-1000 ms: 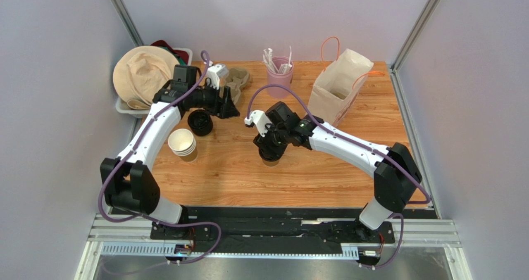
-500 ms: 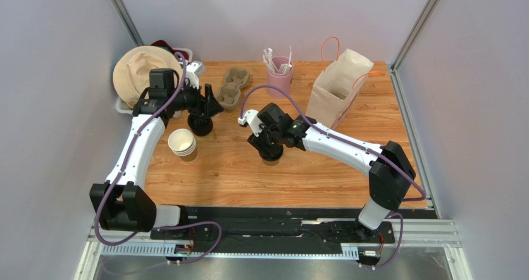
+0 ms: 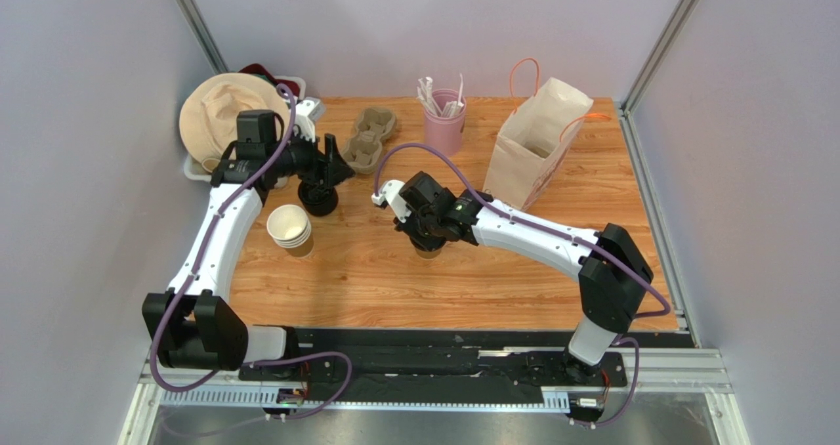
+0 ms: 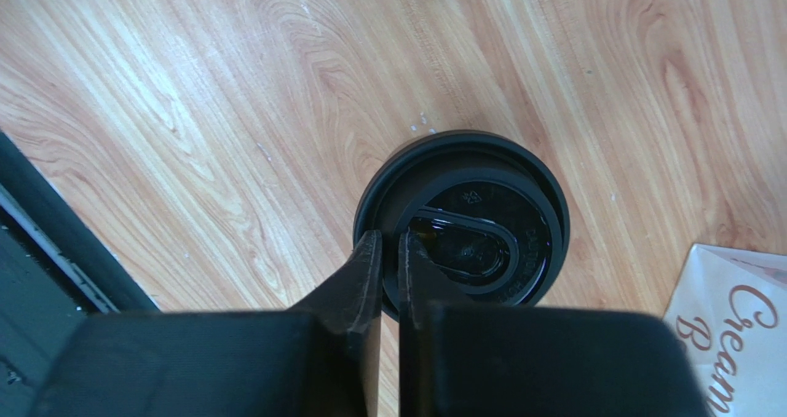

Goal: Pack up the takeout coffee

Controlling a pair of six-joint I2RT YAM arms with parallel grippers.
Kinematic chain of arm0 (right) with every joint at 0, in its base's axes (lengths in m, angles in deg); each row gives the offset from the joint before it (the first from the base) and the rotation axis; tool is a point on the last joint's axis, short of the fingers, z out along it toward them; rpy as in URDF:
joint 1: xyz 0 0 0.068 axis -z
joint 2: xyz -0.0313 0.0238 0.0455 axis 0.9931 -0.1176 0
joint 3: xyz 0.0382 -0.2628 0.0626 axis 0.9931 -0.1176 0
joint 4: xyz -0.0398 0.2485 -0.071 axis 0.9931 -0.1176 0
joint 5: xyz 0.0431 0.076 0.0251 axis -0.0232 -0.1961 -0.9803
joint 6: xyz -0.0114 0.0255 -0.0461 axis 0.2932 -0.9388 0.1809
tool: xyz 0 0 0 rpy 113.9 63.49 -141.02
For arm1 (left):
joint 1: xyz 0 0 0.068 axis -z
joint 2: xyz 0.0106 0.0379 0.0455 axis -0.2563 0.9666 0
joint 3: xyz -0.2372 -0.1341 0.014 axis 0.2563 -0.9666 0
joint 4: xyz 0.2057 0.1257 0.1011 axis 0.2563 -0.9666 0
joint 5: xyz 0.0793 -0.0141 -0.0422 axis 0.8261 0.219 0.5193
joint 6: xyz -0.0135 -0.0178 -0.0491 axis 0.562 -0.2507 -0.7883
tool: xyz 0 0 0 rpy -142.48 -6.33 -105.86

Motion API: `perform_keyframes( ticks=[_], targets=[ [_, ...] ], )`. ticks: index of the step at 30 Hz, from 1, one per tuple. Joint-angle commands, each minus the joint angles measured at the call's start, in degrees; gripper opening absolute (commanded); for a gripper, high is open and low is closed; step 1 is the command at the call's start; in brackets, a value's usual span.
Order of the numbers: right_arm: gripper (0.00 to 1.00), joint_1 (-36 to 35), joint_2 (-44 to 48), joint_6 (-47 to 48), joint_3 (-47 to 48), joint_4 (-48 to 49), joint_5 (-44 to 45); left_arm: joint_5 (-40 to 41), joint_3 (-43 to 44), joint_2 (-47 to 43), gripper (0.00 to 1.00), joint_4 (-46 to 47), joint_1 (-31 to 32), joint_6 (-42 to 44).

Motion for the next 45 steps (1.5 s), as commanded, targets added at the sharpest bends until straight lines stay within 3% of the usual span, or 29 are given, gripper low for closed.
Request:
perform_keyframes(
  ticks=[1,15,24,32,38,45],
  targets=[
    [0.00,-0.1,0.5,0.1,0.9,1.4,2.7,-0.5,-0.6,-2.2,0.77,2.6,0.0,-0.1],
    [0.00,0.1,4.4,4.7,3.9,-2.6,1.7,-0.8,-0.9,-2.1,0.78,3.0,0.0,-1.4],
    [0.00,2.3,0.9,6.5,7.1,-8.1,-6.3,-1.0,-1.4,-2.7,0.78,3.3,0.0,-1.5],
    [0.00,3.1,2.4,9.3,7.7,-12.6,-6.9,-1.5,-1.7,-2.8,0.78,3.5,0.0,-1.3],
    [0.00,5.8,8.9,11.4,2.5,-15.9,-8.6,-1.9,-0.2,-1.5,0.78,2.5,0.4,-1.0],
    [0.00,10.0,18.8,13.3,-7.6,-18.3,-11.6,1.4,5.9,4.1,0.78,-1.6,7.0,1.3]
  ],
)
